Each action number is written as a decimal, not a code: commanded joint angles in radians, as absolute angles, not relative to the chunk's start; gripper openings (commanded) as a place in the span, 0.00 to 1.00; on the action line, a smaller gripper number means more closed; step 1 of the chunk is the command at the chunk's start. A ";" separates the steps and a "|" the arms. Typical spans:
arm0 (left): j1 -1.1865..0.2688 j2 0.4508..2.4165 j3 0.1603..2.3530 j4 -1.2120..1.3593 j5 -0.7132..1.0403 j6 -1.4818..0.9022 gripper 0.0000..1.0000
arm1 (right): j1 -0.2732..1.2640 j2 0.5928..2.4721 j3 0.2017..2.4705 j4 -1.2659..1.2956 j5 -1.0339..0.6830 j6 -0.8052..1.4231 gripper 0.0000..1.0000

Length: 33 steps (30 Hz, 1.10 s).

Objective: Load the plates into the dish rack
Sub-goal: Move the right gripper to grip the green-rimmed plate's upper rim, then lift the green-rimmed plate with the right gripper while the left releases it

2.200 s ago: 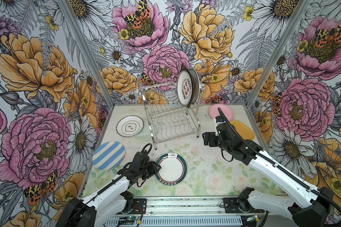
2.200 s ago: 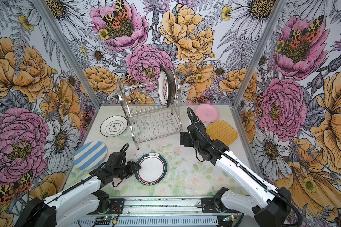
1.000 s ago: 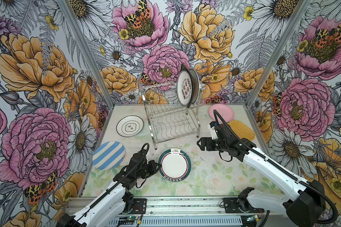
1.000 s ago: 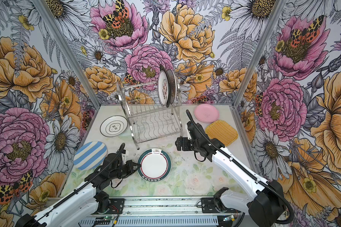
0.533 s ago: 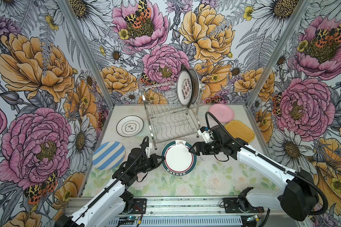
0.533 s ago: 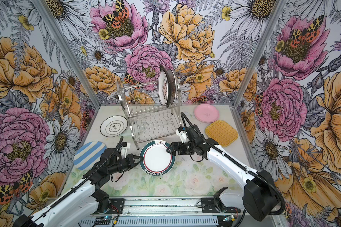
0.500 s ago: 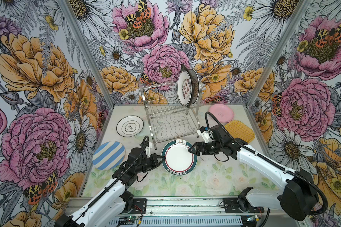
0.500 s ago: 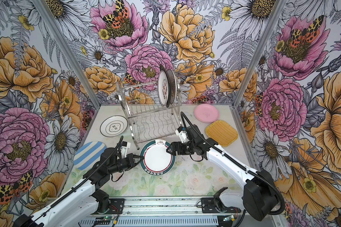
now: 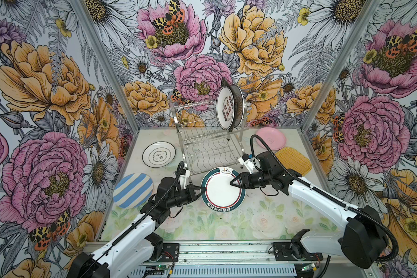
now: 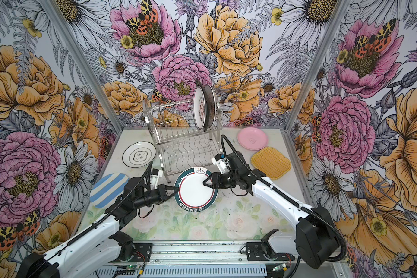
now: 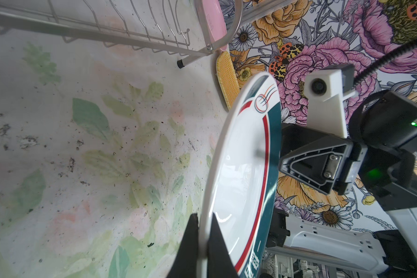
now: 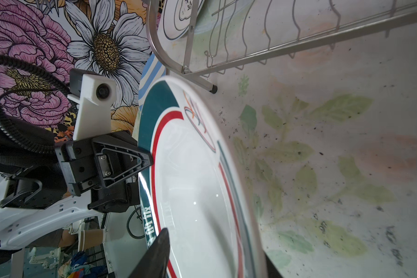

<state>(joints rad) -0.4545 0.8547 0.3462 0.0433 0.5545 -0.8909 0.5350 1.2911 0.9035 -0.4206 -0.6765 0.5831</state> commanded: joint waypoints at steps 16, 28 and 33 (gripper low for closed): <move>-0.448 0.868 0.383 0.128 0.604 -0.879 0.00 | 0.533 1.303 0.890 -0.347 -0.772 0.594 0.10; -0.413 0.819 0.389 0.042 0.589 -0.863 0.65 | 0.523 1.261 0.891 -0.356 -0.689 0.616 0.00; -0.372 0.774 0.411 -0.062 0.560 -0.825 0.86 | 0.523 1.199 0.923 -0.409 -0.561 0.622 0.00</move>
<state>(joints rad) -0.3916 0.7975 0.3763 0.0032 0.5846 -0.8646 0.5201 1.2625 0.8871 -0.4057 -0.6415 0.6136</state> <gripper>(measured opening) 0.849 0.119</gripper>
